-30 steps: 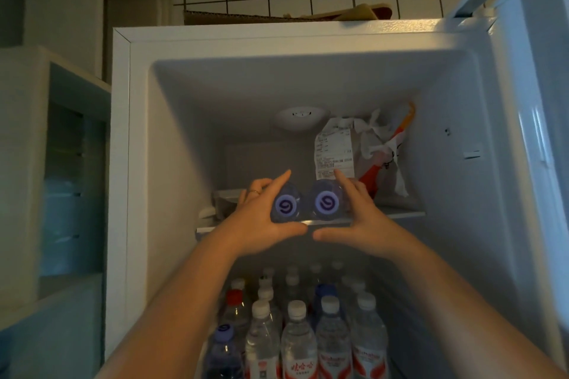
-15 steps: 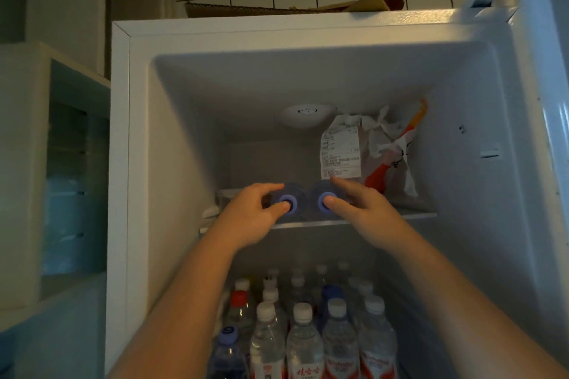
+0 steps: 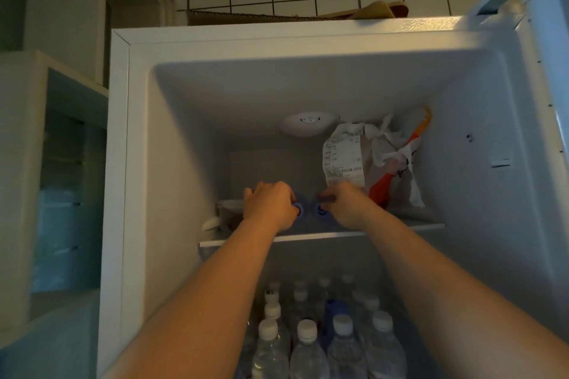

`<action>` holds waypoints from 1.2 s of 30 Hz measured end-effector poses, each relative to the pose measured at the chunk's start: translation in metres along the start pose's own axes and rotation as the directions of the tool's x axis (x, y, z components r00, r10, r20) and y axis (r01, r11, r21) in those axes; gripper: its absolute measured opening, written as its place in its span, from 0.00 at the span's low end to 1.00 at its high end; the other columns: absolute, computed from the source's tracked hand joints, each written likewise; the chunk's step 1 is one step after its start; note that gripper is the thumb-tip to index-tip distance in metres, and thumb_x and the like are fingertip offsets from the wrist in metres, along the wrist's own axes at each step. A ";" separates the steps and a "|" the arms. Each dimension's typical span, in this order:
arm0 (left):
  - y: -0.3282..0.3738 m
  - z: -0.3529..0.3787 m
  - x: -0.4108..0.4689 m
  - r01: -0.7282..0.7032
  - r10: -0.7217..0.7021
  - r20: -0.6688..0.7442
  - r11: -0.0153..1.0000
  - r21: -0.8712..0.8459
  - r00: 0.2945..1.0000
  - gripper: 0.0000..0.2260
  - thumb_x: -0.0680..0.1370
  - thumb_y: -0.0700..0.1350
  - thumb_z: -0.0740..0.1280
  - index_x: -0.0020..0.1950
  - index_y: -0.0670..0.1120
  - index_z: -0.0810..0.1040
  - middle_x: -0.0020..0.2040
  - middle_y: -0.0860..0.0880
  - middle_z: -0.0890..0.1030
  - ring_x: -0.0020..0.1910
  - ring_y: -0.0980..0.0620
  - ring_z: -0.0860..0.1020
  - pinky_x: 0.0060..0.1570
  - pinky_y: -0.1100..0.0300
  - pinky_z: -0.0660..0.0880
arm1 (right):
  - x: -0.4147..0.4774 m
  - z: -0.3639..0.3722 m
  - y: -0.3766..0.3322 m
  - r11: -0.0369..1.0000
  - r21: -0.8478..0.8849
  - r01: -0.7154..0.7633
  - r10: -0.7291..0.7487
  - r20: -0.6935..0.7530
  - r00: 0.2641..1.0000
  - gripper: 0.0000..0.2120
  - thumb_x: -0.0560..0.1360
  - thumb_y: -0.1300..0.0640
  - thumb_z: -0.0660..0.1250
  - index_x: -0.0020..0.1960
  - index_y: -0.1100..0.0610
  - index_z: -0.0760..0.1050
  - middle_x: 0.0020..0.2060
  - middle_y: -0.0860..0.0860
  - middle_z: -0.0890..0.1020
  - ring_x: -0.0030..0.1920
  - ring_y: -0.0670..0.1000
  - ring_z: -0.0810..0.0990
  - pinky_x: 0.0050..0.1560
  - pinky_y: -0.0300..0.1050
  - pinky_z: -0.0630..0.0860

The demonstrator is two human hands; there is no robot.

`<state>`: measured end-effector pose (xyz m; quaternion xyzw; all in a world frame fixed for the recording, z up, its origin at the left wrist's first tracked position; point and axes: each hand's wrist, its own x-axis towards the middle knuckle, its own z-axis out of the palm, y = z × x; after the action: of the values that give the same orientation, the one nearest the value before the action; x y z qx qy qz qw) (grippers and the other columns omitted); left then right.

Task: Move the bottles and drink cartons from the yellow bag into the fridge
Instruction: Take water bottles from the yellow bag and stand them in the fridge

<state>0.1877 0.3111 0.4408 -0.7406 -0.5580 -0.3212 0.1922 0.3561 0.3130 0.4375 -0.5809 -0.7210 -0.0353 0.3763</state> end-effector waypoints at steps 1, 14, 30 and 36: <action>0.001 0.001 0.004 -0.004 0.004 0.002 1.000 0.009 1.000 0.09 0.77 0.53 0.68 0.53 0.53 0.84 0.54 0.46 0.82 0.61 0.41 0.74 0.59 0.47 0.65 | 0.003 0.001 0.000 1.000 -0.030 0.004 -0.004 0.007 1.000 0.15 0.80 0.63 0.62 0.65 0.58 0.78 0.60 0.59 0.81 0.57 0.56 0.78 0.55 0.44 0.74; 0.003 -0.001 -0.008 0.005 -0.004 0.010 0.998 -0.063 1.000 0.11 0.79 0.53 0.63 0.60 0.54 0.79 0.61 0.47 0.79 0.65 0.40 0.69 0.63 0.44 0.62 | -0.023 0.000 -0.008 0.999 0.030 0.038 -0.033 -0.146 0.989 0.13 0.80 0.64 0.59 0.61 0.60 0.77 0.52 0.59 0.80 0.51 0.58 0.78 0.51 0.49 0.74; -0.008 0.070 -0.223 -0.339 0.094 -0.433 0.774 -0.535 0.897 0.23 0.81 0.53 0.59 0.75 0.48 0.66 0.74 0.48 0.67 0.75 0.48 0.63 0.74 0.54 0.59 | -0.222 0.089 0.013 0.991 -0.013 0.130 -0.124 -0.405 0.906 0.27 0.79 0.41 0.51 0.78 0.44 0.58 0.80 0.42 0.52 0.79 0.46 0.42 0.77 0.59 0.44; -0.008 0.128 -0.336 -0.046 -0.050 -0.089 0.559 -0.828 0.995 0.16 0.80 0.53 0.60 0.66 0.52 0.72 0.61 0.55 0.76 0.60 0.55 0.76 0.58 0.54 0.75 | -0.321 0.156 0.019 0.886 0.444 0.132 0.048 -0.370 0.928 0.20 0.80 0.51 0.60 0.71 0.51 0.70 0.71 0.47 0.73 0.73 0.47 0.68 0.73 0.53 0.66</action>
<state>0.1557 0.1596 0.1165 -0.7259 -0.3320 -0.5833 -0.1502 0.3074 0.1346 0.1311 -0.4413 -0.6370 0.0198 0.6317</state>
